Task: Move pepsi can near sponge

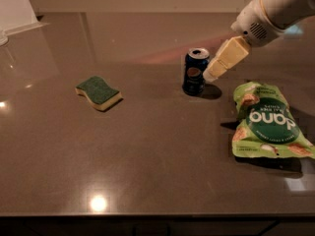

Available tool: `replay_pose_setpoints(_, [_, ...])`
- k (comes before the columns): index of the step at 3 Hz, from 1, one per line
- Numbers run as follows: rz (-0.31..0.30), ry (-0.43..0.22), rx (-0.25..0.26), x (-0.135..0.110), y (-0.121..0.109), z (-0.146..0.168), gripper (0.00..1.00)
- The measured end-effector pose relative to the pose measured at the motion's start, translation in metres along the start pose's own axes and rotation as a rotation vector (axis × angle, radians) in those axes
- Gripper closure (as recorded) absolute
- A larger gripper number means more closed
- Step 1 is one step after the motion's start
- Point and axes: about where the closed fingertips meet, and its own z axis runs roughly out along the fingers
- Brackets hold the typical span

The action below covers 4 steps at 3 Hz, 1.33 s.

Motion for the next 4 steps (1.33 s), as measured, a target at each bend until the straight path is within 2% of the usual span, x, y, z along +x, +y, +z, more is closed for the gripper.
replay_pose_setpoints(2, [0.021,-0.014,-0.069,-0.019,0.001,0.053,0.00])
replay_pose_setpoints(3, [0.025,-0.013,-0.088,-0.026,0.006,0.067,0.18])
replay_pose_setpoints(4, [0.029,-0.014,-0.094,-0.028,0.009,0.071,0.41])
